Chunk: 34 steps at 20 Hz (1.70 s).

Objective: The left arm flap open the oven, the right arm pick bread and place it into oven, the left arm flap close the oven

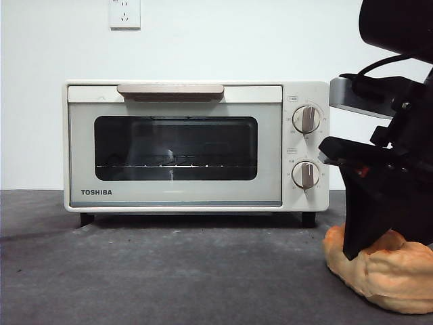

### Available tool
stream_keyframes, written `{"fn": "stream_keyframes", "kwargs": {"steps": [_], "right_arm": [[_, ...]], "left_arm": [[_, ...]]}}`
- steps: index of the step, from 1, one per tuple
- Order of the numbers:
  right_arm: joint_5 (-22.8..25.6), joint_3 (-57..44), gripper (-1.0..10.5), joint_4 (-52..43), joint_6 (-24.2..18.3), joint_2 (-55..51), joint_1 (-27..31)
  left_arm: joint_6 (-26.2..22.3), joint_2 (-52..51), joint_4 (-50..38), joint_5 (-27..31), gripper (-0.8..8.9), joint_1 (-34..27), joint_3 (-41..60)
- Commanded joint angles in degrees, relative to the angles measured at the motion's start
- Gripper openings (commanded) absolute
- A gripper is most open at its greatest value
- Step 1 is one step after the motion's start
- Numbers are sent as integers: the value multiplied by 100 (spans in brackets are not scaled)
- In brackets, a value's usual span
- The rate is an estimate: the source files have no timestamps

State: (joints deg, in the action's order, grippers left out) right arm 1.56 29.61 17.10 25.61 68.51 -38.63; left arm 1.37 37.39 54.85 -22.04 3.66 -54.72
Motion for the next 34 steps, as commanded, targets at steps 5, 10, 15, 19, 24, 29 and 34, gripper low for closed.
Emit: {"fn": "stream_keyframes", "kwargs": {"steps": [5,10,15,19,24,29,34], "right_arm": [[-7,98,172,-13,70,-365,-59],[-4,385,172,420,46,-1180,-57],[-2,841,172,931,-55,-1882,-57],[-2,1257,173,1353,-94,-2216,-57],[-2,1578,173,1565,-127,-2511,-57],[-2,1637,173,1617,-229,-2643,-57],[-2,1637,173,1727,-229,-2643,-57]], "left_arm": [[70,50,-114,-20,16,109,-129],[407,363,-887,-22,16,597,-164],[577,1272,-1987,20,16,1285,-404],[577,2166,-2942,168,16,1681,-417],[577,3088,-3930,428,16,1958,-428],[474,3663,-4476,813,16,2155,-459],[374,3971,-4850,920,16,2225,-463]]}}
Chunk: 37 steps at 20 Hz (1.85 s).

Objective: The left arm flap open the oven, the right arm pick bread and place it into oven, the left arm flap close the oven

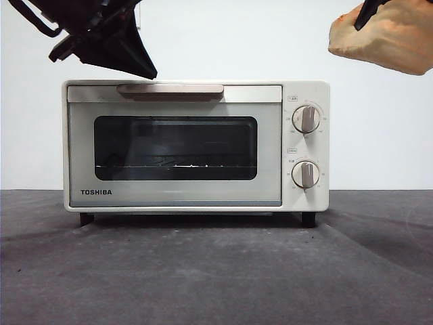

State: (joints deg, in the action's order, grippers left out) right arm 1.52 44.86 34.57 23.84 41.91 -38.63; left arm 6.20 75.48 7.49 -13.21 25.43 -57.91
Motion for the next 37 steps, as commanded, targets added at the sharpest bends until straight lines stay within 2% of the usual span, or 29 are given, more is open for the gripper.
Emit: {"fn": "stream_keyframes", "kwargs": {"steps": [1,8,19,26,37], "right_arm": [[2,111,173,4,-57,17,-57],[2,111,173,26,-79,17,-57],[4,111,173,24,-142,17,-57],[2,111,173,24,-142,20,-57],[2,111,173,24,-142,31,-57]], "left_arm": [[-107,227,-153,70,16,48,-144],[-144,546,-76,125,16,103,-144],[-136,555,1333,118,16,734,-144],[61,555,2435,111,16,1244,-144],[79,555,3198,114,16,1327,-144]]}}
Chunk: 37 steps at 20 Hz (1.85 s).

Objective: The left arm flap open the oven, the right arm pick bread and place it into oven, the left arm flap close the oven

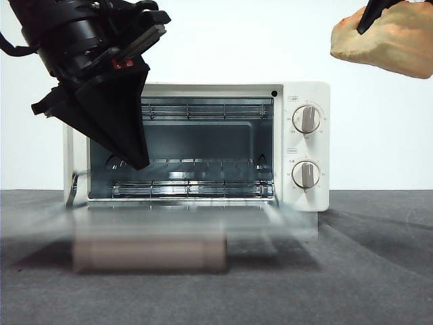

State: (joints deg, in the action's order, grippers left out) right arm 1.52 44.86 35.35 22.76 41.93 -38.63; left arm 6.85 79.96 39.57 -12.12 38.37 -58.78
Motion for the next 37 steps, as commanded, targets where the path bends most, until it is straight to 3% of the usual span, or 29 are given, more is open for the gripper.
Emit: {"fn": "stream_keyframes", "kwargs": {"steps": [1,7,14,19,24,28,37], "right_arm": [[2,111,173,-55,-35,28,-57],[-7,111,173,-59,-33,59,-57],[-483,111,173,-619,90,599,-74],[-798,170,173,-1576,358,1528,-299],[-787,605,173,-2352,584,2865,-649],[-699,1478,173,-2380,581,4061,-710],[339,2680,173,-2778,579,5786,-695]], "left_arm": [[11,103,-26,4,16,33,-57],[-4,-229,-72,9,16,-168,-57],[-142,-1788,105,11,16,-1069,44],[-321,-2997,555,11,16,-1609,647],[-374,-3877,999,11,16,-1727,1091],[-411,-4236,1132,11,16,-1727,1097],[-409,-4374,1172,11,16,-1725,1097]]}}
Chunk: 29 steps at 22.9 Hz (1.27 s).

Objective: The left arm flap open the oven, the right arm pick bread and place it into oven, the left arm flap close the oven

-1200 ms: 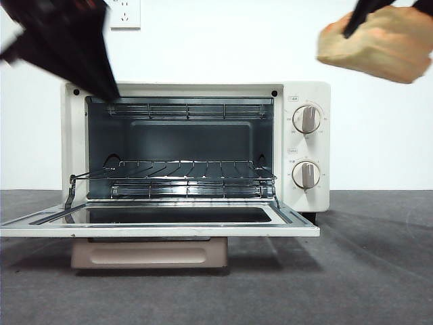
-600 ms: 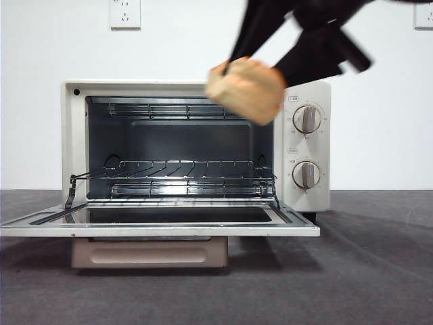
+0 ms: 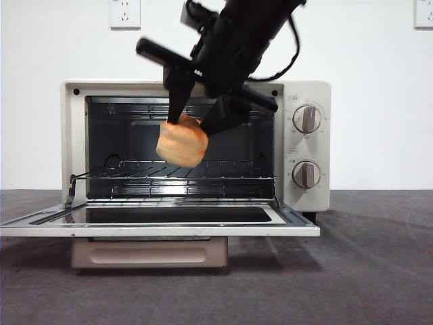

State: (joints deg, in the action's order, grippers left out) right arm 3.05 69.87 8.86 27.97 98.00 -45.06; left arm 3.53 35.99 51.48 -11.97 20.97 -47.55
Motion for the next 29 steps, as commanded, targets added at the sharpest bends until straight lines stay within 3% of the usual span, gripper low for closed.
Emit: {"fn": "stream_keyframes", "kwargs": {"steps": [1,5,17,22,29], "right_arm": [[315,205,173,-181,59,243,-50],[662,223,174,-463,55,437,2],[643,223,314,-422,11,542,144],[597,223,440,-420,0,531,131],[555,223,464,-304,-15,356,131]], "left_arm": [[-76,24,-20,-4,16,15,-26],[-76,24,-2,-4,16,15,-26],[-76,24,0,-4,16,15,-26],[-76,24,0,-4,16,15,-26],[-76,24,-2,-4,16,15,-26]]}}
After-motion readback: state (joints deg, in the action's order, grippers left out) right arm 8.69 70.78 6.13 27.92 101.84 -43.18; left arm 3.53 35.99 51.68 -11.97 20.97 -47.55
